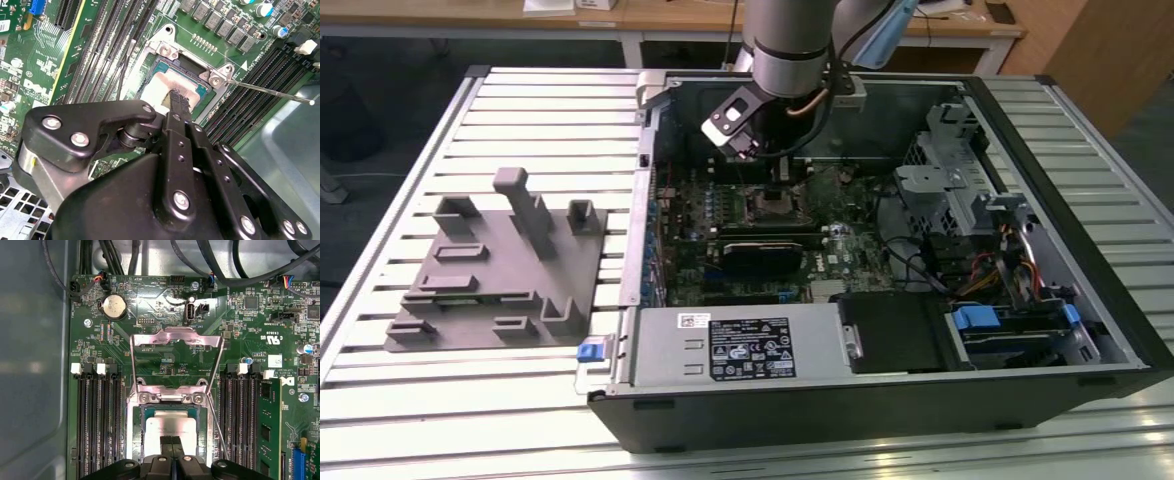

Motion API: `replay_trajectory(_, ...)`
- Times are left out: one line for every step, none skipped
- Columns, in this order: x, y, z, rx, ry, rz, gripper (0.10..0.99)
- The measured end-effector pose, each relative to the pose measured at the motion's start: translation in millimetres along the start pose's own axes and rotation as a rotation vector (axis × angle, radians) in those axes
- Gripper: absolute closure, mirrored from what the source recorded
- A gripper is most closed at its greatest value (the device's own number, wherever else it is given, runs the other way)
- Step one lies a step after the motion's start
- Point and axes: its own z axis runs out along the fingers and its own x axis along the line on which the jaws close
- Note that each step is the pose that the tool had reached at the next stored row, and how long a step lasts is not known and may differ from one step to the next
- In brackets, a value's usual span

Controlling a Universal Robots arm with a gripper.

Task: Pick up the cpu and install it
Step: 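Place the cpu into insertion slot, then close the cpu cover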

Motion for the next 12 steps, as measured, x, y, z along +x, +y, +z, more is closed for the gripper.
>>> replay_trajectory(0.0,0.0,-0.2,0.000,-0.0001,0.000,0.980)
replay_trajectory(0.0,0.0,-0.4,0.000,0.0000,0.000,0.980)
replay_trajectory(0.0,0.0,-0.7,0.000,-0.0002,0.000,0.980)
replay_trajectory(0.0,0.0,-0.8,0.000,-0.0001,0.000,0.980)
replay_trajectory(0.0,0.0,-0.9,0.000,0.0000,0.000,0.980)
replay_trajectory(0.0,0.0,-1.2,0.000,-0.0002,0.000,0.980)
replay_trajectory(0.0,0.0,-1.4,0.000,-0.0002,0.000,0.980)
replay_trajectory(0.0,0.0,-1.6,0.000,-0.0001,0.000,0.980)
replay_trajectory(0.0,0.0,-1.8,0.000,0.0001,0.000,0.980)
replay_trajectory(0.0,0.0,-1.8,0.000,0.0003,0.000,0.980)
replay_trajectory(0.0,0.1,-2.0,0.000,0.0002,0.000,0.980)
replay_trajectory(0.0,0.0,-2.2,0.000,0.0000,0.000,0.980)
